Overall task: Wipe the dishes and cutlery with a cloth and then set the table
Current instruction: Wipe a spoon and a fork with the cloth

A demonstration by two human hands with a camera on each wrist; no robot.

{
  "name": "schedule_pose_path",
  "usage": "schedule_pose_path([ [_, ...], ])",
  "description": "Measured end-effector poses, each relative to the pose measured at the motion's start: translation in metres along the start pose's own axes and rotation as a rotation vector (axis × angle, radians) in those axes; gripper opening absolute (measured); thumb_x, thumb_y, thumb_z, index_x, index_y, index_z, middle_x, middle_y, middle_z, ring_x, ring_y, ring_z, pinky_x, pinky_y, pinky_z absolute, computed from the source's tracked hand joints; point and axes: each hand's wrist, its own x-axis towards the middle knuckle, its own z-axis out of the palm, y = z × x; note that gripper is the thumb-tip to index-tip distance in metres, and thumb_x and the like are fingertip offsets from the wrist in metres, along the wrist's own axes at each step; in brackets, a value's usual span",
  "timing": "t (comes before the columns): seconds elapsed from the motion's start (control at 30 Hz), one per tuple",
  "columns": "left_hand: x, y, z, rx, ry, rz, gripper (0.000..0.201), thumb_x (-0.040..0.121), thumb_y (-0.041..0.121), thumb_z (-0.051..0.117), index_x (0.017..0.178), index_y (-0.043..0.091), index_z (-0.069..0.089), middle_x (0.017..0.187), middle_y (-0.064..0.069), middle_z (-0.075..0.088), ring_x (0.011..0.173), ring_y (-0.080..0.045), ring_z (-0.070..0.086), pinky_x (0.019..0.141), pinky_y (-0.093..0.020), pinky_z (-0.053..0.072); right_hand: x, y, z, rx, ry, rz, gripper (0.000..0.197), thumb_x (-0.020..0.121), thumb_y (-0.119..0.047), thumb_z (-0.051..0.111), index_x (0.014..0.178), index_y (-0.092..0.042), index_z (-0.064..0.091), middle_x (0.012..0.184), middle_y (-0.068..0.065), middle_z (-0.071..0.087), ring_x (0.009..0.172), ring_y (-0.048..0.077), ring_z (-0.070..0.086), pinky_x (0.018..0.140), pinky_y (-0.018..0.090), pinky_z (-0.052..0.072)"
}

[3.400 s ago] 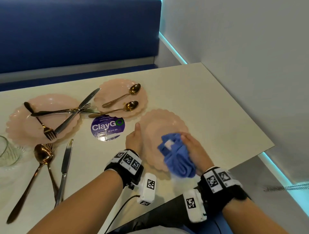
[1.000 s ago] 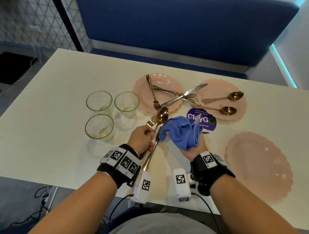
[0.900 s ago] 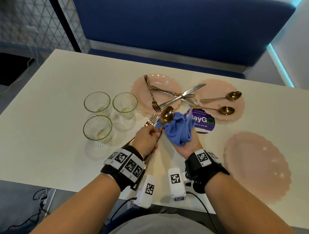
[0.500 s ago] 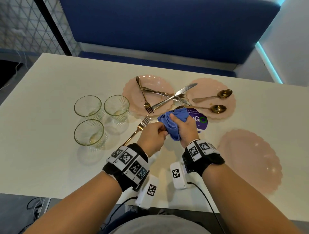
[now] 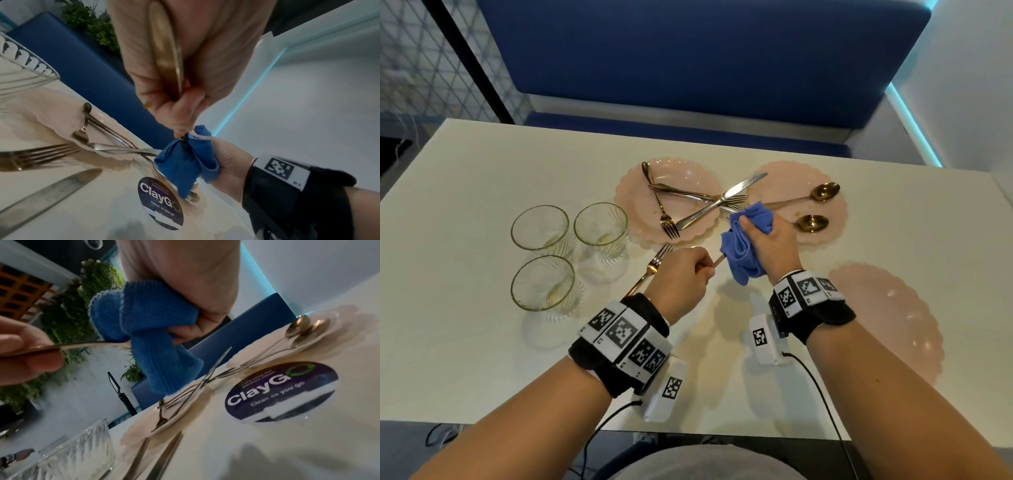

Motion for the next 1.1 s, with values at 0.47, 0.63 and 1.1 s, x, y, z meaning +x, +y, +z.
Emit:
schedule_pose_path([
  [0.47,-0.009,0.001,0.034,0.017,-0.183,-0.114,0.025,0.1,0.017,0.032,0.083,0.015,0.051,0.076,0.004,0.048,0.075,-0.015,0.044,0.062,-0.026,0.028,-0.015,0.016,0.001,0.781,0.072,0.472,0.022,0.097,-0.031,0.044,0.094,-0.015,0.06,0.117,0.012,0.06,0.087,0.019,0.061,0.091,0.04,0.049],
  [0.63,-0.006,-0.012,0.043,-0.217,-0.154,-0.26,0.035,0.098,0.013,0.035,0.067,0.014,0.051,0.057,0.004,0.041,0.05,-0.012,0.038,0.05,-0.027,0.029,-0.031,0.02,0.005,0.762,-0.091,0.473,0.023,0.098,-0.025,0.043,0.108,-0.01,0.058,0.102,0.01,0.065,0.087,0.019,0.063,0.083,0.036,0.054],
  [1.1,0.026,-0.009,0.016,-0.936,-0.254,-0.477,0.019,0.094,0.01,0.046,0.088,0.008,0.064,0.081,-0.006,0.066,0.077,-0.017,0.059,0.066,-0.024,0.05,-0.068,0.015,0.006,0.116,-0.452,0.197,0.013,0.092,-0.021,0.056,0.103,-0.015,0.059,0.095,0.005,0.065,0.083,0.012,0.062,0.082,0.024,0.051],
])
